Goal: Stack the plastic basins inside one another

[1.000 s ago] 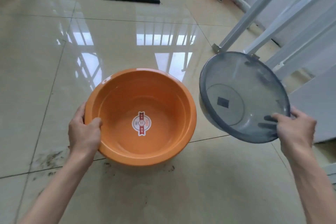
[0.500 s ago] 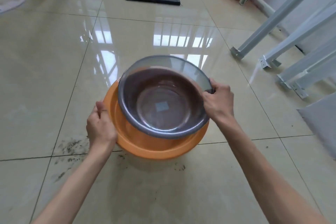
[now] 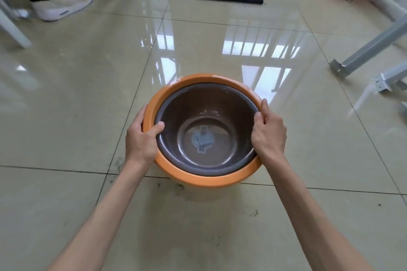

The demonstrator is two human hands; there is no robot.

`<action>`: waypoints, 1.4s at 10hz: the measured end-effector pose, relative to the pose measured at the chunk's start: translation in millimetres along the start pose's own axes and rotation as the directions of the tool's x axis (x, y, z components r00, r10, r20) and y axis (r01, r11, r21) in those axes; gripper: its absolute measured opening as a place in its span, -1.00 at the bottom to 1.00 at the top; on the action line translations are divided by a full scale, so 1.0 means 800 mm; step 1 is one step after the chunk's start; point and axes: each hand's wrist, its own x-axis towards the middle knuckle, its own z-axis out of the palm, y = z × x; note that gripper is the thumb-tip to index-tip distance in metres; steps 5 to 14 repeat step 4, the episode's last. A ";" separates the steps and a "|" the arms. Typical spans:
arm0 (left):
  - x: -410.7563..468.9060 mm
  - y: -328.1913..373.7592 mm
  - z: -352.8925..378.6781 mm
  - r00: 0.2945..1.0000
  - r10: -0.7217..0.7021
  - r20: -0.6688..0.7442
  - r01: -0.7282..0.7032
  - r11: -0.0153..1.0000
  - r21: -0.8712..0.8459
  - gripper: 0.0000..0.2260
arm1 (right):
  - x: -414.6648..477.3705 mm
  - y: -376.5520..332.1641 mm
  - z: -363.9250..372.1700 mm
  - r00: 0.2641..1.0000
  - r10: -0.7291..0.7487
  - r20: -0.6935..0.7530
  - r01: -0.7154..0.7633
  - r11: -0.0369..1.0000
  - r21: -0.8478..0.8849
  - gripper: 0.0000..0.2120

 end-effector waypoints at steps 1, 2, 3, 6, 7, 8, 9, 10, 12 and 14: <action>0.030 -0.002 -0.034 0.998 -0.041 -0.055 0.040 0.999 -0.006 -0.60 | 0.002 -0.033 0.041 0.999 -0.036 0.028 0.036 0.999 -0.003 -0.57; 0.043 -0.004 -0.050 0.998 -0.025 -0.064 0.024 1.000 -0.012 -0.61 | 0.015 -0.049 0.064 0.996 -0.081 0.039 0.081 0.997 0.001 -0.61; 0.043 -0.008 -0.052 0.998 -0.038 -0.045 0.038 0.999 0.000 -0.58 | 0.012 -0.057 0.060 0.995 -0.074 0.070 0.072 0.997 0.025 -0.61; 0.039 -0.002 -0.052 0.997 -0.017 -0.072 0.022 0.998 0.056 -0.40 | 0.011 -0.061 0.043 0.997 -0.033 0.064 0.025 0.992 0.125 -0.56; 0.039 -0.002 -0.052 0.997 -0.017 -0.072 0.022 0.998 0.056 -0.40 | 0.011 -0.061 0.043 0.997 -0.033 0.064 0.025 0.992 0.125 -0.56; 0.039 -0.002 -0.052 0.997 -0.017 -0.072 0.022 0.998 0.056 -0.40 | 0.011 -0.061 0.043 0.997 -0.033 0.064 0.025 0.992 0.125 -0.56; 0.039 -0.002 -0.052 0.997 -0.017 -0.072 0.022 0.998 0.056 -0.40 | 0.011 -0.061 0.043 0.997 -0.033 0.064 0.025 0.992 0.125 -0.56; 0.039 -0.002 -0.052 0.997 -0.017 -0.072 0.022 0.998 0.056 -0.40 | 0.011 -0.061 0.043 0.997 -0.033 0.064 0.025 0.992 0.125 -0.56; 0.039 -0.002 -0.052 0.997 -0.017 -0.072 0.022 0.998 0.056 -0.40 | 0.011 -0.061 0.043 0.997 -0.033 0.064 0.025 0.992 0.125 -0.56; 0.039 -0.002 -0.052 0.997 -0.017 -0.072 0.022 0.998 0.056 -0.40 | 0.011 -0.061 0.043 0.997 -0.033 0.064 0.025 0.992 0.125 -0.56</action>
